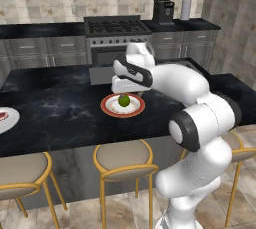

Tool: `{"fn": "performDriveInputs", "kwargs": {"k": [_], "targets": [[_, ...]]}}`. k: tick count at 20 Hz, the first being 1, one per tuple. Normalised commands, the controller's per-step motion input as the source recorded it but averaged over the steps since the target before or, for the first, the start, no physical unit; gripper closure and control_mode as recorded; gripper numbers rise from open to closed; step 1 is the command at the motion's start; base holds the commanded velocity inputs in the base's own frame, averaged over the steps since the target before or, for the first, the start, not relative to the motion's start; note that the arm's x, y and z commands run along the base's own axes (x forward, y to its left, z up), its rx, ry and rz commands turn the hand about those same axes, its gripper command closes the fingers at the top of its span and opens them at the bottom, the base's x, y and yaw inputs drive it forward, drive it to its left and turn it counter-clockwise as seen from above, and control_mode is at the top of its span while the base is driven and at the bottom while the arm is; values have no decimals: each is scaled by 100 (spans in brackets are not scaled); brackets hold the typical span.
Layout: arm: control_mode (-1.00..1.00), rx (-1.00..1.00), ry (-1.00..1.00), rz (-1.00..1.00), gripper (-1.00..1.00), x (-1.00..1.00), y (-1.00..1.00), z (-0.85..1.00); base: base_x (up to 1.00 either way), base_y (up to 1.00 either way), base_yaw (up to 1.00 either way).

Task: Transport the steak and lime to the fridge. Place the steak on the rack containing meat and place the lime on the rack containing the vegetable, ensuring meats and vegetables are on different racks.

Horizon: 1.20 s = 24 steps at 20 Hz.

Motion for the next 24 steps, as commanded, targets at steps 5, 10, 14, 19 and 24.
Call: {"fn": "performDriveInputs", "kwargs": {"k": [5, 10, 14, 19, 24], "targets": [[-100, 0, 5, -1, -100, 28, 10, -17, 0, 0, 0], [-100, 0, 7, -1, -100, 25, 10, -32, 0, 0, 0], [-100, 0, 5, -1, -100, 30, 0, -30, 0, 0, 0], [-100, 0, 3, -1, -100, 38, 2, -19, 0, 0, 0], [-100, 0, 1, -3, -100, 45, 18, -10, 0, 0, 0]]}}
